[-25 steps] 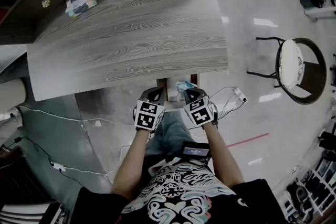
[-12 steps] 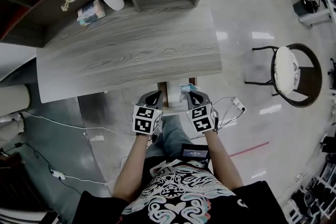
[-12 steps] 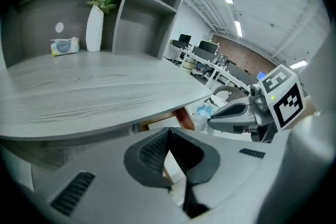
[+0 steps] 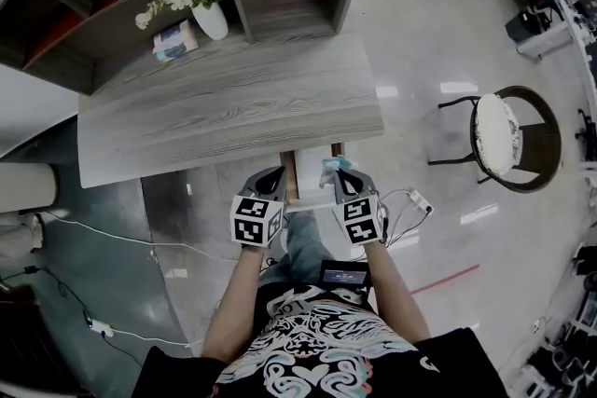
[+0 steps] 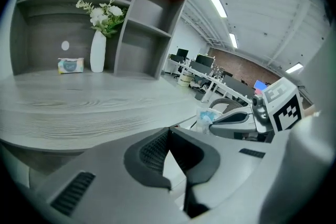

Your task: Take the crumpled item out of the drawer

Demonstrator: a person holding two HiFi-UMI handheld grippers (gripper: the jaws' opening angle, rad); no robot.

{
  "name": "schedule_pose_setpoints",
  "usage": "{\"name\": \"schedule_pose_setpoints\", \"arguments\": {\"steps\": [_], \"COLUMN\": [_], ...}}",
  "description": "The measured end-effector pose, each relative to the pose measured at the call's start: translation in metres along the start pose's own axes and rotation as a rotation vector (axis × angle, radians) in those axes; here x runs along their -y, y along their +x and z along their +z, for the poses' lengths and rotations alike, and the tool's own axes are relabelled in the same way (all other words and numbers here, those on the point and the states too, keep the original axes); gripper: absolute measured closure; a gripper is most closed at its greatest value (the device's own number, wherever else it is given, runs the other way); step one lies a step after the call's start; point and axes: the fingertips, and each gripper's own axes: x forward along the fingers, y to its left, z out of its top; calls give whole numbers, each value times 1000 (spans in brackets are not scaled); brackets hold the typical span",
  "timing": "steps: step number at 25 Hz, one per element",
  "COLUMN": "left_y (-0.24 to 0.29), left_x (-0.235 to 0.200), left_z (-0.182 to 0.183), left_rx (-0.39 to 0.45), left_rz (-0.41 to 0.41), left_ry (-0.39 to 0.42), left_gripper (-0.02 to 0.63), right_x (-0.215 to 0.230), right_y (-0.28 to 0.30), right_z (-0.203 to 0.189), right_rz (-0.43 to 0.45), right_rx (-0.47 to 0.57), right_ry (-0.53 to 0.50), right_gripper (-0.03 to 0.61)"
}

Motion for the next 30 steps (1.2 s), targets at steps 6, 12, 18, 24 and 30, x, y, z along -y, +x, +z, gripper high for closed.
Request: {"name": "schedule_pose_setpoints", "arguments": {"steps": [6, 12, 18, 24, 30], "left_y": [-22, -41, -64, -89, -107], "left_x": [5, 17, 33, 45, 46], "left_z": [12, 32, 57, 80, 87], "left_rx": [50, 112, 180, 273, 320], "left_rz": [2, -25, -38, -61, -47], "left_ry": [9, 20, 50, 64, 41], "left_gripper": [614, 614, 614, 614, 614], "right_x": [-7, -8, -5, -9, -10], "right_y": [-25, -53, -79, -103, -121], "right_z": [9, 20, 33, 57, 73], "right_rz": [-26, -41, -58, -58, -38], "right_rx": [41, 99, 185, 287, 358], "right_ry": [56, 107, 144, 177, 198], "right_gripper": [572, 572, 572, 572, 572]}}
